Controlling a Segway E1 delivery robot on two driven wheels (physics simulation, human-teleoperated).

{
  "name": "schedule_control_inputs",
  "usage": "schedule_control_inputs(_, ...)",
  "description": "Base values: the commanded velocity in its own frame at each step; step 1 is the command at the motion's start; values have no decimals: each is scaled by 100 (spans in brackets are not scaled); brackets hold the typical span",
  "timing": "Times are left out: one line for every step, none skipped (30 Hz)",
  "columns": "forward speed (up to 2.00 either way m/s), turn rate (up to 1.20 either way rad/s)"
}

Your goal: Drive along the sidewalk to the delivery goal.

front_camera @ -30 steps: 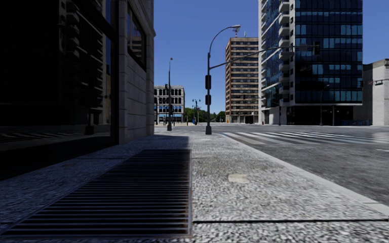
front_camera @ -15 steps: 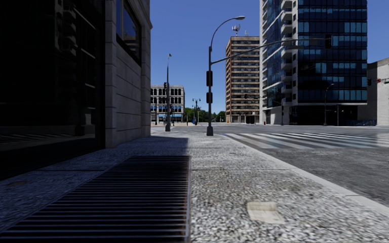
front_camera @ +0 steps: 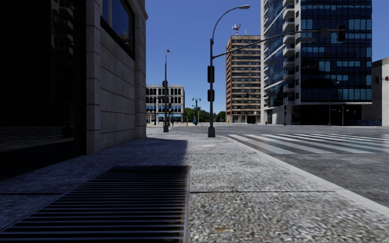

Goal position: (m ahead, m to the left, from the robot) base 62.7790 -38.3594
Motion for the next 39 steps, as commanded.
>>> schedule_control_inputs(200,0)
schedule_control_inputs(200,0)
schedule_control_inputs(200,0)
schedule_control_inputs(200,0)
schedule_control_inputs(200,0)
schedule_control_inputs(200,0)
schedule_control_inputs(200,0)
schedule_control_inputs(200,0)
schedule_control_inputs(200,0)
schedule_control_inputs(200,0)
schedule_control_inputs(200,0)
schedule_control_inputs(200,0)
schedule_control_inputs(200,0)
schedule_control_inputs(200,0)
schedule_control_inputs(200,0)
schedule_control_inputs(200,0)
schedule_control_inputs(200,0)
schedule_control_inputs(200,0)
schedule_control_inputs(200,0)
schedule_control_inputs(200,0)
schedule_control_inputs(200,0)
schedule_control_inputs(200,0)
schedule_control_inputs(200,0)
schedule_control_inputs(200,0)
schedule_control_inputs(200,0)
schedule_control_inputs(200,0)
schedule_control_inputs(200,-5)
schedule_control_inputs(200,-23)
schedule_control_inputs(200,-23)
schedule_control_inputs(200,-38)
schedule_control_inputs(200,-48)
schedule_control_inputs(200,-48)
schedule_control_inputs(200,-51)
schedule_control_inputs(200,-51)
schedule_control_inputs(200,-52)
schedule_control_inputs(200,-52)
schedule_control_inputs(200,-52)
schedule_control_inputs(200,-52)
schedule_control_inputs(200,-52)
